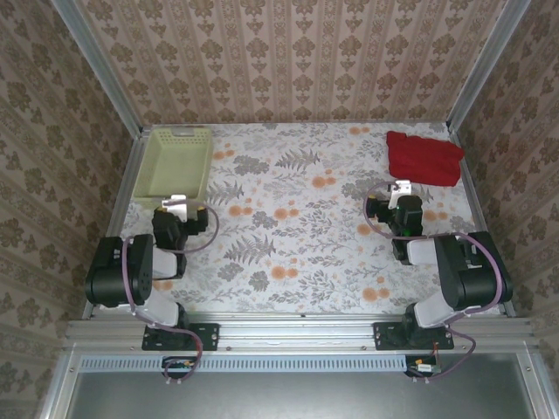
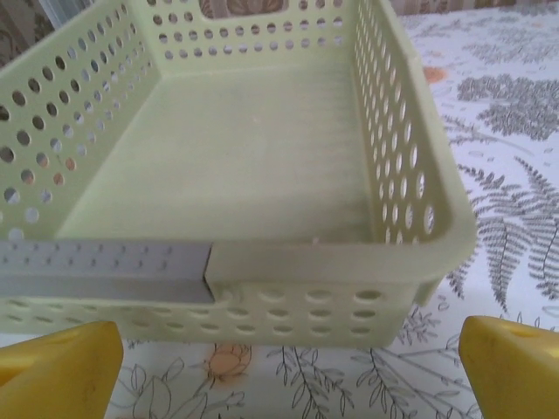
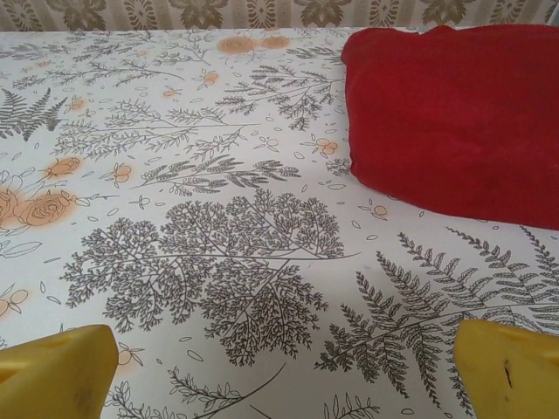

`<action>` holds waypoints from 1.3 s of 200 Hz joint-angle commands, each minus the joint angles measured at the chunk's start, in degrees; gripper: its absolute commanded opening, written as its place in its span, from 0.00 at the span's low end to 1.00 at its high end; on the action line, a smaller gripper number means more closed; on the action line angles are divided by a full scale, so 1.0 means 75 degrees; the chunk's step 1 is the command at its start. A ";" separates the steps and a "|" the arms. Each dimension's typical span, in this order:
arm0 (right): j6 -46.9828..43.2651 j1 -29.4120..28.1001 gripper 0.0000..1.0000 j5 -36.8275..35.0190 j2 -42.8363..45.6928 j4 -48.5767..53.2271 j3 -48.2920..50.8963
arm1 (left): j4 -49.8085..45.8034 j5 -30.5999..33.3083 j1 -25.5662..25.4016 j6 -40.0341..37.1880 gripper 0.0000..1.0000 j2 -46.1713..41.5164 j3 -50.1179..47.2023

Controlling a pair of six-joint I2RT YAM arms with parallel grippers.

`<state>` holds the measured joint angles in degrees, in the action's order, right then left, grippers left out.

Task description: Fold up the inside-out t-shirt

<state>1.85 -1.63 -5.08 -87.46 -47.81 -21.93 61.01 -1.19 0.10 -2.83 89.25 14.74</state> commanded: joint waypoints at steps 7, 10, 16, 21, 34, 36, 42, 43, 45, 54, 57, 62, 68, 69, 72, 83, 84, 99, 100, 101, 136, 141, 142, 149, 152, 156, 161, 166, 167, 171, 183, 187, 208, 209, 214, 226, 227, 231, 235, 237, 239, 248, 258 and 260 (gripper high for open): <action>0.0023 0.0035 1.00 -0.0027 -0.0052 -0.0256 -0.0150 | -0.1054 -0.0102 0.0066 0.0037 1.00 -0.0108 0.0881; 0.0023 0.0024 1.00 -0.0078 -0.0051 -0.0272 -0.0146 | -0.1216 -0.0023 0.0066 0.0058 1.00 -0.0117 0.0958; 0.0035 0.0018 1.00 -0.0119 -0.0046 -0.0256 -0.0153 | -0.1341 0.0085 0.0042 0.0084 1.00 -0.0117 0.1042; 0.0035 0.0018 1.00 -0.0130 -0.0050 -0.0277 -0.0142 | -0.1297 0.0124 0.0023 0.0066 1.00 -0.0092 0.1035; 0.0034 0.0018 1.00 -0.0111 -0.0049 -0.0260 -0.0152 | -0.1338 0.0178 0.0006 0.0064 1.00 -0.0094 0.1052; 0.0038 0.0018 1.00 -0.0108 -0.0052 -0.0261 -0.0150 | -0.1338 0.0196 -0.0008 0.0062 1.00 -0.0092 0.1056; 0.0041 0.0019 1.00 -0.0108 -0.0046 -0.0257 -0.0153 | -0.1347 0.0230 -0.0019 0.0053 1.00 -0.0097 0.1058; 0.0038 0.0018 1.00 -0.0102 -0.0046 -0.0258 -0.0149 | -0.1349 0.0241 -0.0022 0.0051 1.00 -0.0098 0.1058; 0.0036 0.0018 1.00 -0.0103 -0.0049 -0.0252 -0.0153 | -0.1350 0.0256 -0.0021 0.0050 1.00 -0.0102 0.1055; 0.0035 0.0022 1.00 -0.0109 -0.0052 -0.0252 -0.0146 | -0.1344 0.0365 -0.0077 0.0015 1.00 -0.0095 0.1069; 0.0035 0.0021 1.00 -0.0108 -0.0048 -0.0257 -0.0146 | -0.1349 0.0453 -0.0116 -0.0008 1.00 -0.0099 0.1062; 0.0035 0.0018 1.00 -0.0108 -0.0049 -0.0257 -0.0152 | -0.1340 0.0717 -0.0209 -0.0013 1.00 -0.0113 0.1049; 0.0034 0.0025 1.00 -0.0110 -0.0052 -0.0255 -0.0154 | -0.1224 0.0934 -0.0291 -0.0035 1.00 -0.0095 0.1008; 0.0035 0.0022 1.00 -0.0109 -0.0049 -0.0256 -0.0156 | -0.1217 0.0939 -0.0293 -0.0040 1.00 -0.0091 0.1003; 0.0036 0.0018 1.00 -0.0108 -0.0046 -0.0258 -0.0150 | -0.1212 0.0943 -0.0294 -0.0045 1.00 -0.0087 0.1006; 0.0035 0.0022 1.00 -0.0107 -0.0052 -0.0257 -0.0155 | -0.1282 0.0910 -0.0277 -0.0021 1.00 -0.0100 0.1028; 0.0032 0.0022 1.00 -0.0107 -0.0049 -0.0258 -0.0150 | -0.1275 0.0909 -0.0280 -0.0021 1.00 -0.0094 0.1026; 0.0035 0.0019 1.00 -0.0107 -0.0047 -0.0256 -0.0148 | -0.1268 0.0910 -0.0281 -0.0033 1.00 -0.0094 0.1023; 0.0035 0.0025 1.00 -0.0107 -0.0046 -0.0251 -0.0147 | -0.1268 0.0903 -0.0276 -0.0033 1.00 -0.0091 0.1028; 0.0035 0.0027 1.00 -0.0108 -0.0046 -0.0255 -0.0152 | -0.1262 0.0906 -0.0279 -0.0033 1.00 -0.0095 0.1026; 0.0035 0.0021 1.00 -0.0105 -0.0048 -0.0258 -0.0147 | -0.1275 0.0907 -0.0283 -0.0033 1.00 -0.0095 0.1024; 0.0035 0.0012 1.00 -0.0107 -0.0052 -0.0258 -0.0151 | -0.1268 0.0909 -0.0281 -0.0033 1.00 -0.0092 0.1020; 0.0035 0.0015 1.00 -0.0107 -0.0049 -0.0258 -0.0148 | -0.1268 0.0909 -0.0282 -0.0033 1.00 -0.0096 0.1021; 0.0035 0.0022 1.00 -0.0103 -0.0052 -0.0258 -0.0150 | -0.1268 0.0908 -0.0275 -0.0031 1.00 -0.0098 0.1023; 0.0035 0.0026 1.00 -0.0107 -0.0052 -0.0258 -0.0154 | -0.1268 0.0909 -0.0280 -0.0033 1.00 -0.0089 0.1028; 0.0035 0.0024 1.00 -0.0105 -0.0049 -0.0258 -0.0146 | -0.1268 0.0907 -0.0282 -0.0033 1.00 -0.0097 0.1024; 0.0035 0.0018 1.00 -0.0102 -0.0046 -0.0258 -0.0155 | -0.1274 0.0909 -0.0283 -0.0033 1.00 -0.0096 0.1023; 0.0035 0.0013 1.00 -0.0107 -0.0049 -0.0258 -0.0146 | -0.1268 0.0907 -0.0275 -0.0032 1.00 -0.0090 0.1023; 0.0035 0.0020 1.00 -0.0108 -0.0055 -0.0258 -0.0146 | -0.1268 0.0902 -0.0273 -0.0032 1.00 -0.0095 0.1023; 0.0035 0.0020 1.00 -0.0108 -0.0048 -0.0258 -0.0149 | -0.1272 0.0908 -0.0276 -0.0027 1.00 -0.0093 0.1028; 0.0035 0.0019 1.00 -0.0107 -0.0053 -0.0258 -0.0149 | -0.1267 0.0906 -0.0283 -0.0033 1.00 -0.0096 0.1029; 0.0035 0.0015 1.00 -0.0107 -0.0048 -0.0256 -0.0153 | -0.1268 0.0903 -0.0282 -0.0034 1.00 -0.0097 0.1020; 0.0035 0.0022 1.00 -0.0106 -0.0052 -0.0258 -0.0146 | -0.1268 0.0909 -0.0281 -0.0033 1.00 -0.0091 0.1028; 0.0035 0.0020 1.00 -0.0101 -0.0049 -0.0252 -0.0152 | -0.1268 0.0909 -0.0282 -0.0033 1.00 -0.0095 0.1026; 0.0035 0.0022 1.00 -0.0107 -0.0054 -0.0257 -0.0155 | -0.1268 0.0909 -0.0281 -0.0033 1.00 -0.0088 0.1023; 0.0035 0.0018 1.00 -0.0099 -0.0046 -0.0258 -0.0157 | -0.1268 0.0909 -0.0282 -0.0033 1.00 -0.0089 0.1023; 0.0035 0.0024 1.00 -0.0097 -0.0046 -0.0258 -0.0151 | -0.1268 0.0909 -0.0283 -0.0033 1.00 -0.0094 0.1023; 0.0038 0.0023 1.00 -0.0105 -0.0049 -0.0257 -0.0154 | -0.1268 0.0909 -0.0275 -0.0033 1.00 -0.0090 0.1025; 0.0035 0.0024 1.00 -0.0107 -0.0055 -0.0258 -0.0147 | -0.1268 0.0909 -0.0278 -0.0033 1.00 -0.0089 0.1024; 0.0035 0.0022 1.00 -0.0108 -0.0048 -0.0258 -0.0146 | -0.1268 0.0909 -0.0276 -0.0036 1.00 -0.0091 0.1023; 0.0035 0.0019 1.00 -0.0108 -0.0052 -0.0255 -0.0152 | -0.1274 0.0909 -0.0278 -0.0033 1.00 -0.0097 0.1023; 0.0035 0.0018 1.00 -0.0108 -0.0048 -0.0258 -0.0150 | -0.1267 0.0908 -0.0283 -0.0026 1.00 -0.0091 0.1023; 0.0035 0.0021 1.00 -0.0107 -0.0054 -0.0258 -0.0152 | -0.1268 0.0909 -0.0281 -0.0033 1.00 -0.0091 0.1024; 0.0035 0.0020 1.00 -0.0107 -0.0050 -0.0258 -0.0149 | -0.1268 0.0903 -0.0277 -0.0027 1.00 -0.0094 0.1023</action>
<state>1.85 -1.63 -5.37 -87.48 -47.86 -22.06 51.86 4.99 -1.85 -2.83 89.10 22.11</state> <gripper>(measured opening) 0.999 0.997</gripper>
